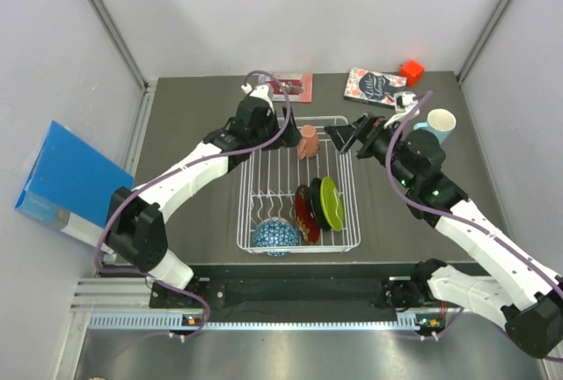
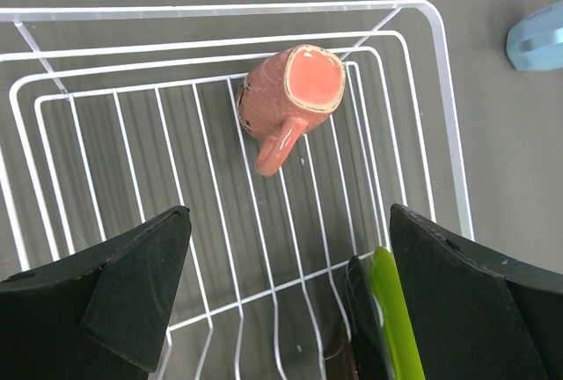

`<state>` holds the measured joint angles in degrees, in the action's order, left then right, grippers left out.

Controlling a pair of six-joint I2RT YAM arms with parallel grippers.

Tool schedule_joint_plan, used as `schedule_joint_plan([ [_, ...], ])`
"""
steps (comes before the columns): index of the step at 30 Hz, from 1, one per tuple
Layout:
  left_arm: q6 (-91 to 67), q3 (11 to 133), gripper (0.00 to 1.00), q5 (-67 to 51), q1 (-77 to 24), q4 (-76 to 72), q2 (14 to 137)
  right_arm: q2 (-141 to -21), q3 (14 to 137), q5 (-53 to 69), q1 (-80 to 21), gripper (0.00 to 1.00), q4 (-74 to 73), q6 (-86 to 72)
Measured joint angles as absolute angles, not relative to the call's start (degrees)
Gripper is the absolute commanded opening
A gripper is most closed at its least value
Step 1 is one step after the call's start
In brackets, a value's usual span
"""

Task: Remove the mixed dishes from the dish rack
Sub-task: Pick up the cup from the dish rack.

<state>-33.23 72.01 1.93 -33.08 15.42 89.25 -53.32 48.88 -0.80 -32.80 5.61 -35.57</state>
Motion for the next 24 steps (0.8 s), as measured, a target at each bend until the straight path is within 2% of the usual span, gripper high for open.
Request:
schedule_joint_plan([
  [8, -27.81, 79.11, 0.90, 1.37, -33.50, 18.48, 95.29, -56.16, 53.69, 0.19, -33.39, 1.00, 0.23, -29.58],
  [9, -26.85, 80.42, 0.84, 1.56, -33.82, 18.61, 96.90, -56.27, 54.74, -0.56, -33.50, 1.00, -0.73, -28.40],
  [12, -23.70, 82.26, 0.79, 2.61, -35.35, 19.03, 100.42, -55.59, 55.57, -2.39, -33.69, 1.00, -2.42, -25.71],
  [14, -21.78, 83.13, 0.70, 2.87, -36.23, 19.79, 102.61, -55.07, 55.57, -3.36, -33.74, 1.00, -3.84, -24.53],
  [24, -14.52, 91.55, 0.69, 3.49, -36.93, 24.12, 111.00, -54.81, 55.57, -6.55, -33.76, 1.00, -9.26, -20.99],
])
